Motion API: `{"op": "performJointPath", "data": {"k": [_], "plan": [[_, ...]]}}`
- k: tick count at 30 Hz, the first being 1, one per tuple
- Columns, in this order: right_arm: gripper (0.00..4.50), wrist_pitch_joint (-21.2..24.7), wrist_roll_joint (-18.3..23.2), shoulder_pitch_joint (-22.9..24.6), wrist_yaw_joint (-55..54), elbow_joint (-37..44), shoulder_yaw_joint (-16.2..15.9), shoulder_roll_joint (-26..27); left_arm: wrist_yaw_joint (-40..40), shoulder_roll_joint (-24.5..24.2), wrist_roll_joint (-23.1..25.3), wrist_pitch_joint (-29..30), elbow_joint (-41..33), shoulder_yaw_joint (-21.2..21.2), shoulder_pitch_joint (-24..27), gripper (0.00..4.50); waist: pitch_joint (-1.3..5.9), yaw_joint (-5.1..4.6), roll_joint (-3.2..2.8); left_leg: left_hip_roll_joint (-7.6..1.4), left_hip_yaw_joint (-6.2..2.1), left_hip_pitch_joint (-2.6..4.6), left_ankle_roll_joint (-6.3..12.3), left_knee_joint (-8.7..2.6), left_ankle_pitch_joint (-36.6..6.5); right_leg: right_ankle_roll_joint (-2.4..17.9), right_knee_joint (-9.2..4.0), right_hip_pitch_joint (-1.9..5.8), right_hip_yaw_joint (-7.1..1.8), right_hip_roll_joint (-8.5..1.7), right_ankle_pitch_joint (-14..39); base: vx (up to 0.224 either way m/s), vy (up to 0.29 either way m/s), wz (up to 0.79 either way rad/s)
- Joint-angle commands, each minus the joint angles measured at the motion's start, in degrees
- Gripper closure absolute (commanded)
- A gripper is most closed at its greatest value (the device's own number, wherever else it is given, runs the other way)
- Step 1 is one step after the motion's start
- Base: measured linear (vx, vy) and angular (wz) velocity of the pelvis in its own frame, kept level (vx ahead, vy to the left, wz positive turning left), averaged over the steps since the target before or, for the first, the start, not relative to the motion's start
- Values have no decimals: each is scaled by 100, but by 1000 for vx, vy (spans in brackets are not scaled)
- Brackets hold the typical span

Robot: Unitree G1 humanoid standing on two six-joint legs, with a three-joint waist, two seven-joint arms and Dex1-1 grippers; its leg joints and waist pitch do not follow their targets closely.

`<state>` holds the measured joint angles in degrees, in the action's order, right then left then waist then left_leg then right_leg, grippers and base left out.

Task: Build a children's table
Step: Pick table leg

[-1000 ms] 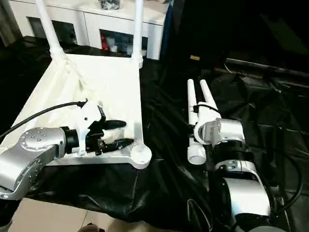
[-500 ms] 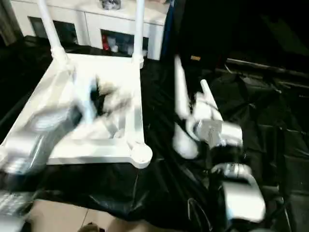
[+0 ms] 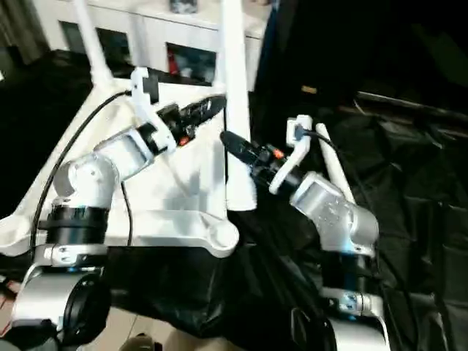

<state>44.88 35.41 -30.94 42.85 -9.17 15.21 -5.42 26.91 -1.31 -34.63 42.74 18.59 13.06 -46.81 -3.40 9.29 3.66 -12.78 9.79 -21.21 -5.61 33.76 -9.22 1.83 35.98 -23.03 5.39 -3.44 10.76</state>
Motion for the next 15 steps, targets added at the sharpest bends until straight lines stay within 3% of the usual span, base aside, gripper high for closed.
{"op": "performJointPath", "data": {"k": [1, 2, 5, 7, 9, 11, 14, 15], "plan": [[268, 168, 120, 10, 198, 286, -400, -8, -30, 155, -43, 167, -32, -169, -47, 127, 413, 13, 40, -56, 6, 57, -60, -358, -816, 538, -493, 356, -312, -490, 1313, 0, 0, 0], [268, 152, 57, 14, 224, 271, -496, -32, -8, 160, -63, 179, -106, -163, -9, 127, 414, 23, 20, -60, 2, 67, -79, -359, -826, 504, -498, 346, -313, -492, 1372, 0, 0, 0], [268, 42, -140, -4, 288, 177, -730, -62, -33, 159, -124, 313, -313, -152, 102, 145, 408, 18, 81, -75, -2, 57, -127, -371, -825, 438, -506, 341, -311, -494, 1383, 0, 0, 0], [269, -28, -246, -19, 305, 144, -865, -92, -125, 123, -122, 399, -406, -209, 149, 163, 408, 13, 58, -74, -7, 56, -158, -371, -812, 448, -489, 331, -314, -493, 1296, 0, 0, 0], [270, -133, -410, -66, 307, 99, -1074, -108, -39, 12, -36, 492, -646, -451, 285, 176, 404, 22, 90, -82, -14, 49, -175, -376, -769, 445, -464, 336, -316, -505, 1257, 0, 0, 0], [270, -153, -440, -119, 262, 67, -1096, -81, -10, -14, -18, 525, -686, -506, 320, 202, 406, 20, 38, -79, -13, 56, -194, -380, -762, 434, -463, 325, -323, -491, 1192, 0, 0, 0], [270, -165, -448, -154, 236, 60, -1102, -73, 6, -36, 50, 490, -669, -558, 339, 220, 408, 27, 49, -77, -6, 66, -194, -379, -797, 428, -475, 325, -326, -479, 1118, 0, 0, 0], [270, -196, -450, -175, 200, 81, -1116, -97, 83, -86, 130, 447, -690, -663, 375, 233, 409, 37, 12, -76, -14, 66, -211, -383, -805, 419, -469, 328, -327, -483, 1094, 0, 0, 0]]}}
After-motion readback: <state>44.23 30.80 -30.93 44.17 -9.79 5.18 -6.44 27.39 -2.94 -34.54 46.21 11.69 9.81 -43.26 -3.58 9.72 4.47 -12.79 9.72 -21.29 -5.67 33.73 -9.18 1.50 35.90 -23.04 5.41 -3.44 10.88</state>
